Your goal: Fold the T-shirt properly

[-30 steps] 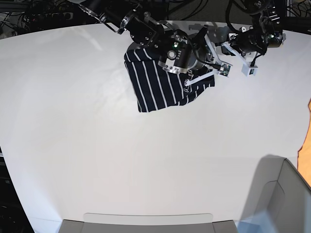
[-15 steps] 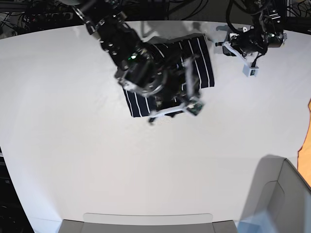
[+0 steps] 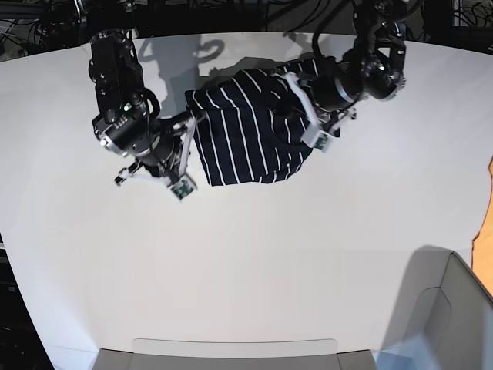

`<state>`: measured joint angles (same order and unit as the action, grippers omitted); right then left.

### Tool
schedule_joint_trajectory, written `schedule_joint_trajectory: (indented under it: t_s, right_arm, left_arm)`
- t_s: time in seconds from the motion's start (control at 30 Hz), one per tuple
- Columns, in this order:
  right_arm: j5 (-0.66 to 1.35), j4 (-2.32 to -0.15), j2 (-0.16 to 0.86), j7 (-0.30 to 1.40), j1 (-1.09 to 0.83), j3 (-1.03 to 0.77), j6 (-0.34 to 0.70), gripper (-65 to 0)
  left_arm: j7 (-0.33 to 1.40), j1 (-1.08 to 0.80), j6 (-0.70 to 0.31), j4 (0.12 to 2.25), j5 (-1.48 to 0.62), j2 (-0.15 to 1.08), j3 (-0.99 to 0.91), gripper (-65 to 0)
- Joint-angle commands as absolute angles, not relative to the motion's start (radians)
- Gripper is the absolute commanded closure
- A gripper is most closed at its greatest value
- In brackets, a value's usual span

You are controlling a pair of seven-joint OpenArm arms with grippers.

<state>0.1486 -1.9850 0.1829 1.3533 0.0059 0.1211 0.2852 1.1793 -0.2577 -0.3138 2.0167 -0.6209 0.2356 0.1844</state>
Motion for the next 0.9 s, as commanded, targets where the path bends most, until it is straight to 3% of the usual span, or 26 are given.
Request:
schedule_joint_trajectory:
  t_s: [0.0,0.27,0.4,0.5,0.87]
  right_arm:
    - [0.147,-2.000,0.194,1.334,0.019,0.116,0.302,0.0]
    - [0.145,-1.880,0.189,1.333,0.010,0.148,0.486,0.0]
    - [0.142,-1.773,0.194,1.290,0.025,0.251,0.486,0.0]
    - [0.140,-1.761,0.196,1.277,0.021,0.317,0.486,0.0]
    - [0.145,-1.765,0.154,1.282,0.019,0.625,0.487,0.0]
  left_arm:
    - [1.142,-0.260,-0.317,2.035,-0.630,0.240,0.193,0.0]
    - [1.101,-0.285,-0.292,2.026,-0.618,0.338,0.392,0.0]
    - [1.107,-0.285,-0.148,1.977,-0.516,0.346,0.395,0.0]
    - [1.112,-0.286,-0.096,1.928,-0.481,0.349,0.348,0.0]
    - [1.101,-0.234,-0.094,1.828,-0.479,0.298,-0.119,0.0]
